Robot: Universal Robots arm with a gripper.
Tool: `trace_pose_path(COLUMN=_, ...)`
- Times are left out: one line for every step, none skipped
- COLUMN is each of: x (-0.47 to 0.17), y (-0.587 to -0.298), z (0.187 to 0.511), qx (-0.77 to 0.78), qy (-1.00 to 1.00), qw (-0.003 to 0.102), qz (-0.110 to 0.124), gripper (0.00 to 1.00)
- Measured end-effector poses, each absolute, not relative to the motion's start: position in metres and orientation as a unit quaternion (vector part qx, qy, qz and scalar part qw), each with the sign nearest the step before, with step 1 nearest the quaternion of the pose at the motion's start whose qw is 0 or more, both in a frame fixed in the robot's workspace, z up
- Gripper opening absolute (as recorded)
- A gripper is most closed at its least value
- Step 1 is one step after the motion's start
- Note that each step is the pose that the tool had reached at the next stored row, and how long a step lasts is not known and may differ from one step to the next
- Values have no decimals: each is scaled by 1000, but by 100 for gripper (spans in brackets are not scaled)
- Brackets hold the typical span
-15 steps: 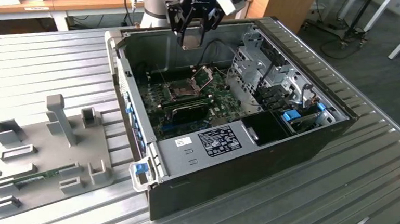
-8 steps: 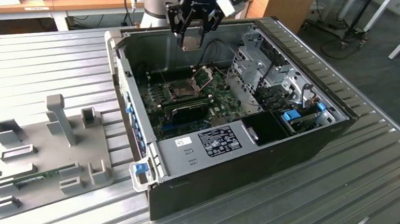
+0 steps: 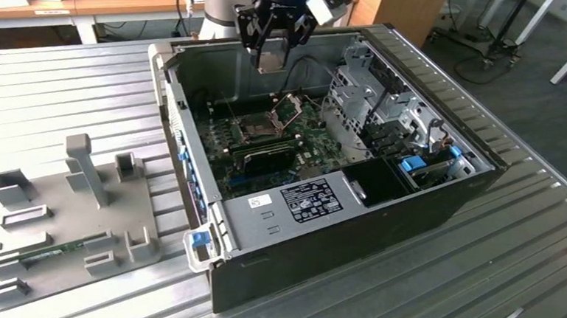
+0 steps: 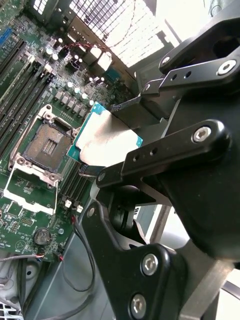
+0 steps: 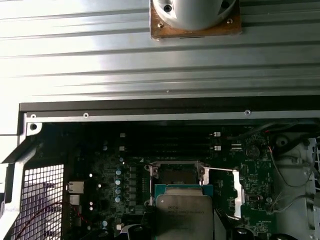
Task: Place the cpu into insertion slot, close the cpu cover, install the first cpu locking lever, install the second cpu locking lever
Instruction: 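Place the cpu into insertion slot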
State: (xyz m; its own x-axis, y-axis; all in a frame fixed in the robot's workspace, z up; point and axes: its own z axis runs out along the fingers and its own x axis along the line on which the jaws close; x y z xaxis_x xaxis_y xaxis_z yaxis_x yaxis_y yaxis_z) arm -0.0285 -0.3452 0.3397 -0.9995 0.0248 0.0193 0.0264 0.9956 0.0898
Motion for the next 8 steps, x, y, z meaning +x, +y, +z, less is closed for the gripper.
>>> trace_pose_path(x=-28, y=-345, z=339, qx=-13, qy=-999, qw=9, qz=-45, gripper=54)
trace_pose_path(x=-28, y=-345, z=338, qx=-13, qy=-999, qw=9, qz=-45, gripper=54)
trace_pose_path(x=-28, y=-345, z=338, qx=-13, qy=-999, qw=9, qz=-45, gripper=54)
trace_pose_path(x=-28, y=-345, z=338, qx=-13, qy=-999, qw=9, qz=-45, gripper=54)
trace_pose_path(x=-28, y=-345, z=338, qx=-13, qy=-999, qw=9, qz=-45, gripper=54)
trace_pose_path(x=-28, y=-345, z=337, qx=-13, qy=-999, qw=9, qz=-45, gripper=54)
trace_pose_path(x=-28, y=-345, z=337, qx=-13, qy=-999, qw=9, qz=-45, gripper=54)
trace_pose_path(x=-28, y=-345, z=337, qx=-13, qy=-999, qw=9, qz=-45, gripper=54)
